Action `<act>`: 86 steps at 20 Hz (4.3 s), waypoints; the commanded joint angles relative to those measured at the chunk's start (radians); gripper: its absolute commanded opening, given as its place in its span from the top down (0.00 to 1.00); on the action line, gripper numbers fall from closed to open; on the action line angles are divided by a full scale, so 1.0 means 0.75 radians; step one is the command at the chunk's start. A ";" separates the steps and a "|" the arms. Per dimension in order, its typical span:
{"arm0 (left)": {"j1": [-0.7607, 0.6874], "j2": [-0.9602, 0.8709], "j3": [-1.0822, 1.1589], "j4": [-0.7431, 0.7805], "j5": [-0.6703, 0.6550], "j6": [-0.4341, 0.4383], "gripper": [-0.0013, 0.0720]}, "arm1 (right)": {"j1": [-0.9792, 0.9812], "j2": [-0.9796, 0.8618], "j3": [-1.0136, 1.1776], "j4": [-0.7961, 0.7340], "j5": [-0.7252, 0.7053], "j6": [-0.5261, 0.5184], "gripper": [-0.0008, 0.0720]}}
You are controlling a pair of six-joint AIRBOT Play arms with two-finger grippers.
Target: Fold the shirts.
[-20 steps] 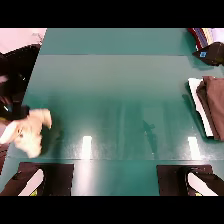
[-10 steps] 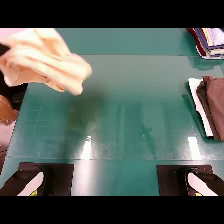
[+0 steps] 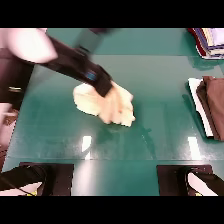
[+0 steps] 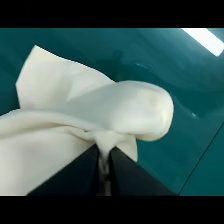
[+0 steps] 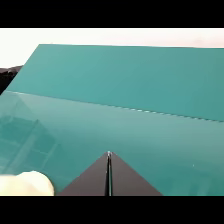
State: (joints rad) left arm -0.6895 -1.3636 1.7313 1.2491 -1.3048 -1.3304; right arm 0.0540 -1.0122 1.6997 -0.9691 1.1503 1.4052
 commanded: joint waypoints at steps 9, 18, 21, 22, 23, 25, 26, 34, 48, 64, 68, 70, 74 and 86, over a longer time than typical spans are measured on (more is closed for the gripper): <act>0.485 -0.178 -0.012 0.098 0.096 -0.171 0.23 | 0.001 0.001 0.002 0.001 0.015 0.001 0.97; 0.838 -0.382 -0.375 -0.215 0.301 -0.135 0.23 | 0.001 0.000 -0.001 0.000 0.055 0.001 0.97; 0.797 -0.472 -0.375 -0.232 0.344 -0.095 0.23 | 0.001 0.000 -0.001 0.000 0.081 0.001 0.97; 0.775 -0.491 -0.375 -0.234 0.356 -0.078 0.23 | 0.001 0.001 -0.001 0.000 0.081 0.001 0.97; 0.755 -0.508 -0.375 -0.237 0.368 -0.075 0.23 | 0.001 0.000 -0.001 0.000 0.081 0.001 0.97; 0.729 -0.538 -0.375 -0.245 0.373 -0.076 0.23 | 0.001 0.000 -0.001 0.001 0.082 0.001 0.97; 0.721 -0.550 -0.375 -0.256 0.363 -0.076 0.23 | 0.001 0.000 -0.001 0.000 0.082 0.001 0.97; 0.724 -0.528 -0.179 -0.334 0.207 -0.030 0.95 | -0.005 -0.021 -0.294 -0.015 0.212 0.002 0.97; 0.723 -0.457 0.058 -0.315 0.143 -0.020 0.95 | 0.347 -0.338 -1.283 0.221 -0.157 -0.021 0.33; 0.724 -0.200 0.213 -0.214 0.106 -0.004 0.95 | 0.235 -0.112 -0.925 -0.152 -0.059 -0.027 0.97; 0.724 0.094 0.376 -0.212 0.100 0.005 0.95 | 0.101 0.145 -0.590 -0.247 0.135 -0.024 0.97; 0.723 0.257 0.415 -0.213 0.124 0.005 0.95 | 0.047 0.243 -0.451 -0.247 0.199 -0.024 0.97; 0.724 0.548 0.416 -0.203 0.228 0.005 0.95 | -0.062 0.364 -0.236 -0.249 0.300 -0.024 0.97; 0.724 0.312 0.351 0.272 0.010 -0.108 0.95 | -0.033 -0.107 0.192 -0.267 0.644 0.103 0.97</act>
State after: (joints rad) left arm -0.1474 -1.0138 2.0239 1.3296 -1.1786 -1.3678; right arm -0.0414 -0.9695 1.8347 -1.1511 1.5852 1.4338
